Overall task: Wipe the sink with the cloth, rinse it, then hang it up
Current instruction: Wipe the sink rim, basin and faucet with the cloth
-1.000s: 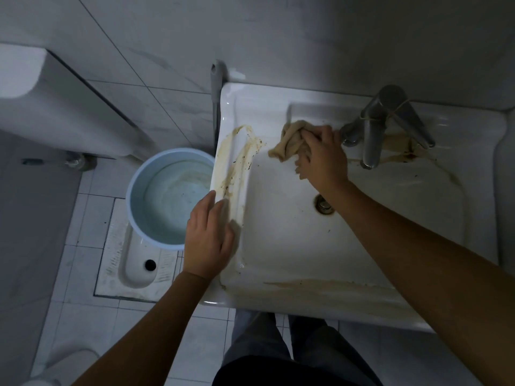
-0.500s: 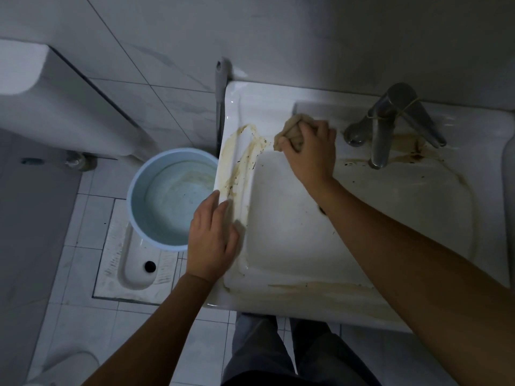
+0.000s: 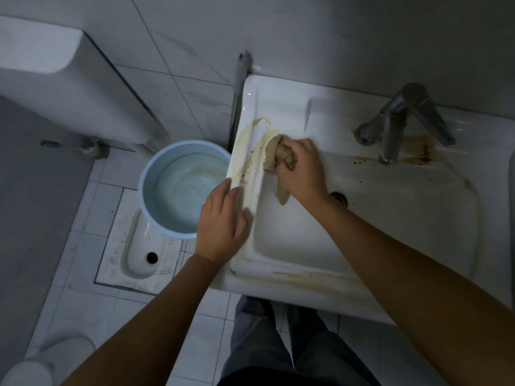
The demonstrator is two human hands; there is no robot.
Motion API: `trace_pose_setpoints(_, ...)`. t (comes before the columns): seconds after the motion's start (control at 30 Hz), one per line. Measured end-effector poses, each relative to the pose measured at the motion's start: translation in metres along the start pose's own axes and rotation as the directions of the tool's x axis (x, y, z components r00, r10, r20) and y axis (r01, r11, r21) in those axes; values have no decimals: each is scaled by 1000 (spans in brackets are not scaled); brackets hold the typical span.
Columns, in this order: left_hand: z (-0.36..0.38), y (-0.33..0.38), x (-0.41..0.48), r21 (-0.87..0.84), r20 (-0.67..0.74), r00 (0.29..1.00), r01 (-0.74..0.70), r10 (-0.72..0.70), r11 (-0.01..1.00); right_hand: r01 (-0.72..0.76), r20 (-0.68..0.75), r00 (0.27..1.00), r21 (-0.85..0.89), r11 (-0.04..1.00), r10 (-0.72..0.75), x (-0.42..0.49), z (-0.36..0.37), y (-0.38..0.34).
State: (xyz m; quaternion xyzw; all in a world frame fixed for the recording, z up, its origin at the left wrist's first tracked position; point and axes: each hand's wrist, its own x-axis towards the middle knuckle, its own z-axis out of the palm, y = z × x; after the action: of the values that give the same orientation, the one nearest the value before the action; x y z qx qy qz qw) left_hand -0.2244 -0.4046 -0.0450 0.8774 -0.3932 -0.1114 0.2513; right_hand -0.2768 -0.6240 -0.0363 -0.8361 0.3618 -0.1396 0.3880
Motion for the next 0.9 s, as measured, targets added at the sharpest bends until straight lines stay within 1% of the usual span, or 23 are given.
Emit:
trace_pose_setpoints(0.07,-3,-1,-10,6,-6,1000,22,-22,1000,-19,-53,998,2,1000,19,25,-6,-13)
trace_pose_setpoints(0.1,-4,-3,-18,8,-10,999,38,-38,999,-26,-54,998,-7,1000,26,41,-4,-18)
trace_pose_setpoints(0.13,-3,-4,-27,9,-10,999,53,-53,999,-32,-39,999,-18,999,31,55,1,-23)
trace_pose_setpoints(0.2,0,-5,-44,24,8,997,73,-73,997,-29,35,999,-61,998,32,71,20,-31)
trace_pose_setpoints(0.27,4,-7,-53,36,22,997,78,-78,996,37,100,995,-181,983,-19,66,44,-35)
trace_pose_setpoints(0.33,6,-11,-52,30,21,997,75,-75,997,115,93,991,-223,968,-96,47,57,-36)
trace_pose_setpoints(0.43,7,-13,-52,34,21,997,79,-80,996,206,123,974,-136,969,-189,14,58,-29)
trace_pose_setpoints(0.53,7,-11,-52,33,15,997,82,-82,996,257,226,947,-100,961,-230,-22,51,-17)
trace_pose_setpoints(0.6,7,-9,-52,31,10,996,88,-88,996,318,291,915,-93,943,-280,-40,44,-8)
trace_pose_setpoints(0.7,7,-9,-51,29,8,995,99,-100,995,363,365,875,-62,930,-317,-34,38,-1)
trace_pose_setpoints(0.77,6,-9,-51,26,0,995,100,-100,995,326,333,897,-50,944,-292,-11,37,-4)
trace_pose_setpoints(0.83,6,-9,-52,23,-3,995,99,-99,995,253,242,941,-37,967,-237,16,38,-9)
trace_pose_setpoints(0.9,7,-10,-52,21,-4,995,103,-103,994,202,177,966,-50,978,-190,37,42,-15)
